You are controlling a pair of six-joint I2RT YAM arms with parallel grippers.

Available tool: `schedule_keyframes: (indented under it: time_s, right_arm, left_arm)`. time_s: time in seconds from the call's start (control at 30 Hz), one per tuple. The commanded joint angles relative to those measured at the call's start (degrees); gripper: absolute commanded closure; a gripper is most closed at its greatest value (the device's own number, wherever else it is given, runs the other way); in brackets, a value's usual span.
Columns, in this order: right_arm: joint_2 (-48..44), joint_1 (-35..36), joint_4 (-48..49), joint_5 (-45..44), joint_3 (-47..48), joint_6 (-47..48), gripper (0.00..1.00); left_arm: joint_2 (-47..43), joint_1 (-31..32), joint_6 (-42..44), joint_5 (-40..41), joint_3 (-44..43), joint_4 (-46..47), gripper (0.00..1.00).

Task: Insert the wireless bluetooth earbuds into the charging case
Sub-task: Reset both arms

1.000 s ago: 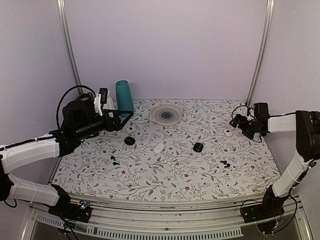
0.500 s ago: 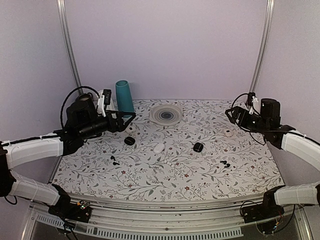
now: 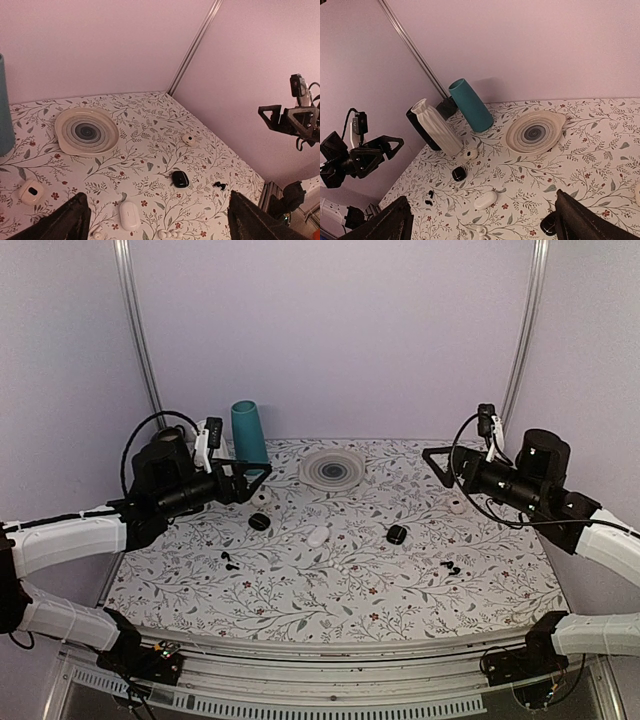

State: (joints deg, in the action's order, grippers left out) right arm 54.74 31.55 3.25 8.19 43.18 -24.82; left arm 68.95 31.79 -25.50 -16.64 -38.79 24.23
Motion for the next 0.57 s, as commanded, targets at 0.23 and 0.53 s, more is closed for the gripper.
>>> schedule_keyframes:
  time_s: [0.23, 0.53]
  right_arm:
    - [-2.59, 0.62, 2.71, -1.88, 1.82, -0.32, 0.01]
    - [-2.58, 0.62, 2.23, -3.77, 1.44, -0.05, 0.01]
  left_arm:
    - [-2.5, 0.73, 2.19, 1.0, 0.55, 0.73, 0.04]
    - [-2.83, 0.82, 2.41, 1.07, 0.07, 0.23, 0.04]
